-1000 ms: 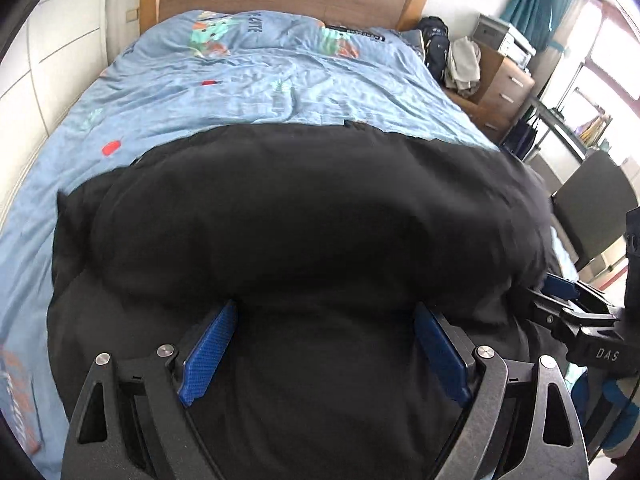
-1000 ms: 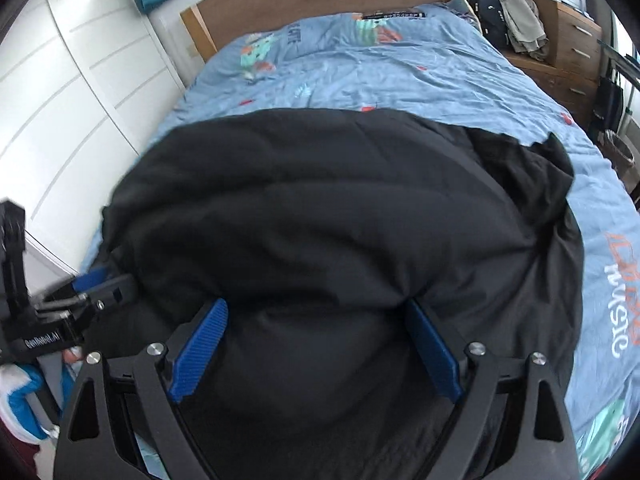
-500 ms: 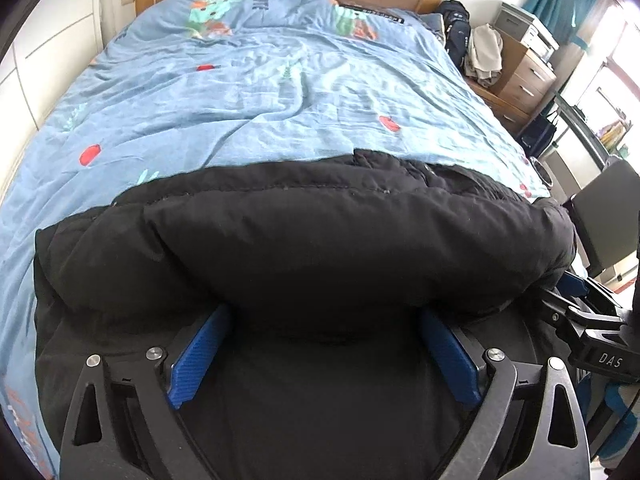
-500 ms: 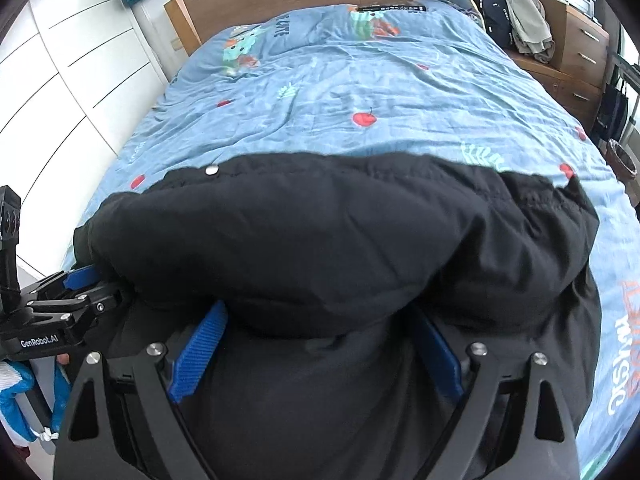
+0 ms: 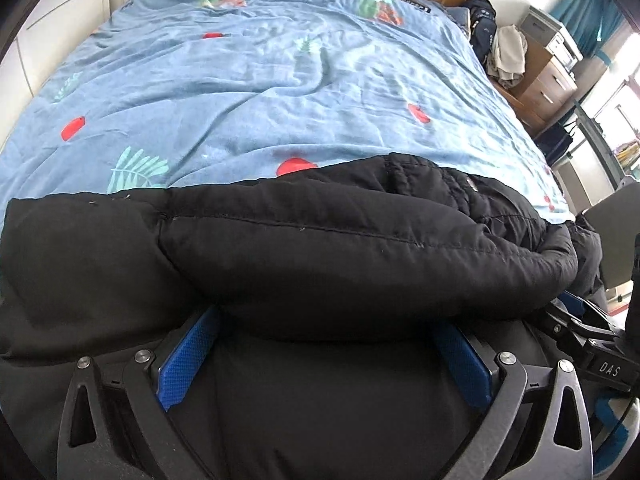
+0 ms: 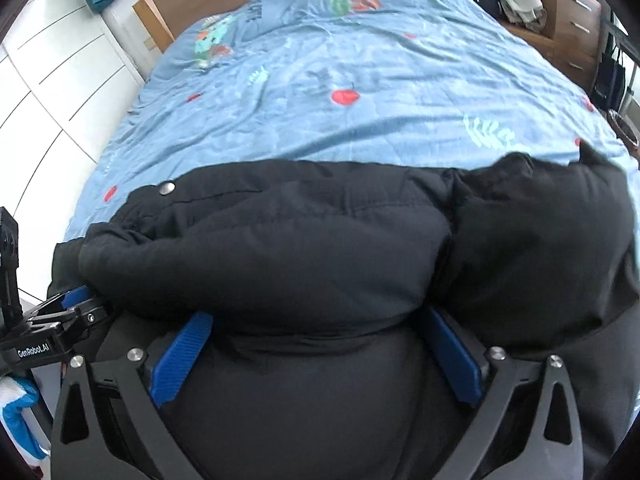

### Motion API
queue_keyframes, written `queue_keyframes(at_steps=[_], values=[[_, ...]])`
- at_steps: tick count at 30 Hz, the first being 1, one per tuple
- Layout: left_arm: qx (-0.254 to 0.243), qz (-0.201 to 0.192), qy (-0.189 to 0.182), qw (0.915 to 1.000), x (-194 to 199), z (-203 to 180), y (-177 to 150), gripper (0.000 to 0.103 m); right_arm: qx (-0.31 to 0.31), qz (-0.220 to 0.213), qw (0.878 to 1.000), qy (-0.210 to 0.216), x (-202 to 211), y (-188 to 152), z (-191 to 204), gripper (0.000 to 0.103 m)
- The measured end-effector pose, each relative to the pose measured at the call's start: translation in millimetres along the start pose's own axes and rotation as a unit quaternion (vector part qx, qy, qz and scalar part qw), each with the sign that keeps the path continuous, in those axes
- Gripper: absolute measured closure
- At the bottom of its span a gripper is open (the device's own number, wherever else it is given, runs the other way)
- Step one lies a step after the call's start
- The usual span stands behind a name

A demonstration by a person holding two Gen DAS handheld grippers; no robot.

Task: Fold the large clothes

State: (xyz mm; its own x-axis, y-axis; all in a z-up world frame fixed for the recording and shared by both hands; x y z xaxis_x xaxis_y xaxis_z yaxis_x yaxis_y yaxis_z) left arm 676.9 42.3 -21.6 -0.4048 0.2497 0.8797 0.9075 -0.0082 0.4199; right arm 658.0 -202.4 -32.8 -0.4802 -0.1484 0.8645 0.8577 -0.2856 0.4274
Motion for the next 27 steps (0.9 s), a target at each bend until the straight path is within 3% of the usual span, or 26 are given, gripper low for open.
queue_keyframes(at_steps=[9,13,20,27], values=[[0.0,0.005,0.013,0.9999,-6,1,6,0.001,-0.006,0.016,1.0,-0.012,-20,3,-5,0.0],[0.033,-0.008,-0.016,0.9993,14,9,15,0.001,-0.025,-0.001,1.0,-0.002,2,16,-6,0.0],[0.028,0.012,0.019,0.9994,-10,12,31,0.001,-0.037,0.023,0.999,-0.004,-17,31,-19,0.0],[0.037,0.024,0.017,0.9989,-13,18,41,0.001,-0.05,0.036,0.998,0.001,-31,40,-26,0.0]])
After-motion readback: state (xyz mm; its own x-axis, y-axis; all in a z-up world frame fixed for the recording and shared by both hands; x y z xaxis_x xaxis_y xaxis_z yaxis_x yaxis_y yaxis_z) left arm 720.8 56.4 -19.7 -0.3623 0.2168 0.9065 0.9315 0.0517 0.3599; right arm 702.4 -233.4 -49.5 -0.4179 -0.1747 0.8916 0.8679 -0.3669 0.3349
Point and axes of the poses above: each gripper's, at about its wrist camera, not at the fingertips, and x roughly against the way its jaws point, z to its left, y to its top, the point moved 3 cm from there along -x, roughly the way its jaws point, and after that the axes turned 1 degree about y, right-handed, at the moved point
